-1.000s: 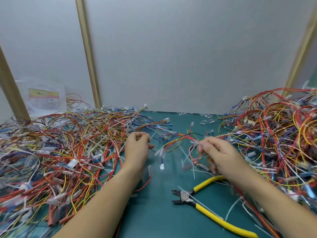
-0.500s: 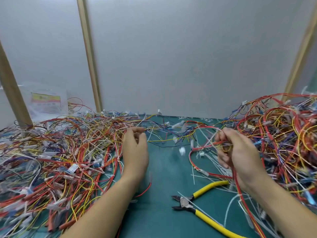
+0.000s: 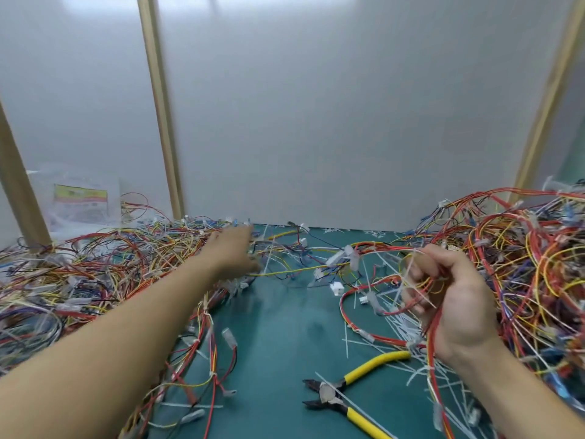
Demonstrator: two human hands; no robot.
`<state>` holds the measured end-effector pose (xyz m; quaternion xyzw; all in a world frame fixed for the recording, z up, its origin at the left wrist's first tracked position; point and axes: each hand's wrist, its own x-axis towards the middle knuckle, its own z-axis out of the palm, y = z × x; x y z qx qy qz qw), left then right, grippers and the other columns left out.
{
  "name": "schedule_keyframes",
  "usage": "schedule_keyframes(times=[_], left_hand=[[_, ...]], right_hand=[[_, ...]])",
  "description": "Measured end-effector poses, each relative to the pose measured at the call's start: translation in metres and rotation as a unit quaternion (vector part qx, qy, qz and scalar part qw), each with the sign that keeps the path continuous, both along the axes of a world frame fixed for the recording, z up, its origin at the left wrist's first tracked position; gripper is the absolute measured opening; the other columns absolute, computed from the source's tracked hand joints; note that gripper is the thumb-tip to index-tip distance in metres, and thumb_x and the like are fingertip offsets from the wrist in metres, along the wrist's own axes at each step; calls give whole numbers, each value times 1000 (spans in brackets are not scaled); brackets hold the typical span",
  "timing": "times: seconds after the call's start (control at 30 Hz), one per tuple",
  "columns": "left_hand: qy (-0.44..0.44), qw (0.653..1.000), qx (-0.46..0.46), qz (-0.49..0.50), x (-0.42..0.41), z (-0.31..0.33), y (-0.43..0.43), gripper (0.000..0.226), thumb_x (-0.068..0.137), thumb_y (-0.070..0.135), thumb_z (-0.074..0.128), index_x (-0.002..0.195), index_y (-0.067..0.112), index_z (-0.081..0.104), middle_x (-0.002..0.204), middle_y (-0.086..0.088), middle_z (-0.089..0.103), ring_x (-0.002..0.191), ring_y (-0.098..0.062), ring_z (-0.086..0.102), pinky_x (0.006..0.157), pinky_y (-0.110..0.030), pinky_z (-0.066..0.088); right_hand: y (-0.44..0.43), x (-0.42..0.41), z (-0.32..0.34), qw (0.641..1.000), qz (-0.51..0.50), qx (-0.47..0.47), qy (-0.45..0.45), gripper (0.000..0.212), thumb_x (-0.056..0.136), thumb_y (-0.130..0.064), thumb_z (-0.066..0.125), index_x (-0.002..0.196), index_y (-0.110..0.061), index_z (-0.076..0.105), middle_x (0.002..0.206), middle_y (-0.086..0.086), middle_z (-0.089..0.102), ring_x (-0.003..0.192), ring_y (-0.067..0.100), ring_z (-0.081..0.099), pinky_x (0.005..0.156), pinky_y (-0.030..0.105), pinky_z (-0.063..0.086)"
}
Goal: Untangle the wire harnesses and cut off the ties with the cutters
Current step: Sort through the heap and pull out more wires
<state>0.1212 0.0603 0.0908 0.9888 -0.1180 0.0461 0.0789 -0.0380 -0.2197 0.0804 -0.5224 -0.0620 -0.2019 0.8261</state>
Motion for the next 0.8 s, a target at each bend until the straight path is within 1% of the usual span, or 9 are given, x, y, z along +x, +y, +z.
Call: schedule_keyframes(times=[0.07,0.13,0.2,0.33,0.4,0.53,0.7,0.73,0.8], left_hand=[[40,998,43,-17,5,1,14,29,97,44,57,117,23,59,123,-9,65,105,-25,60,84,-34,47],[-4,1000,-4,-25,10,8,23,27,101,42,49,98,19,64,90,-2,67,79,-20,61,66,-31,44],[-52,996,-70,-24,6,23,25,31,103,42,46,88,20,61,78,-1,62,72,-22,60,59,-29,42],[-204,978,-27,-13,-7,56,25,40,101,52,42,83,23,64,73,5,67,71,-21,63,62,-31,51],[-212,973,-90,-13,-12,68,29,36,101,50,42,90,28,68,72,9,71,67,-15,65,67,-33,55],[-166,956,-242,-25,-18,72,43,34,103,36,42,88,25,70,63,1,65,60,-26,61,63,-37,50],[-191,870,-442,102,-18,65,86,38,104,28,39,85,19,71,69,-7,55,55,-22,49,37,-21,43],[-164,870,-449,125,-19,60,95,36,104,29,40,93,14,70,72,-9,56,57,-25,52,42,-23,49],[-64,906,-390,151,-21,50,103,38,103,36,46,110,4,64,86,-15,62,74,-34,62,73,-43,60]], right_hand=[[-3,1,-3,1000,-24,-17,-1,38,93,-26,44,55,-24,42,59,-3,42,46,13,31,39,25,23],[-1,1,-8,996,-39,-83,-4,35,90,-30,47,55,-23,44,58,-2,41,44,13,31,38,22,25],[6,4,-15,973,-47,-224,1,34,88,-35,49,59,-18,46,55,-4,37,45,10,30,40,20,27],[28,10,-37,845,-10,-535,14,34,98,-38,55,73,-15,54,63,0,51,56,11,44,54,26,36],[34,11,-44,801,6,-596,48,29,98,-40,53,75,-23,59,68,-4,57,60,7,49,59,27,39],[35,18,-39,788,-68,-606,88,30,96,-32,53,75,-14,64,60,2,57,54,12,47,54,34,35],[-9,29,-19,845,-190,-470,171,32,100,-17,50,78,-1,67,49,3,47,45,17,37,49,28,27],[-19,28,-17,858,-187,-443,179,31,101,-18,50,78,-4,67,48,0,46,41,16,38,47,25,29],[-28,23,-18,888,-162,-391,176,30,102,-19,50,80,-10,68,51,2,49,37,12,43,38,24,33]])
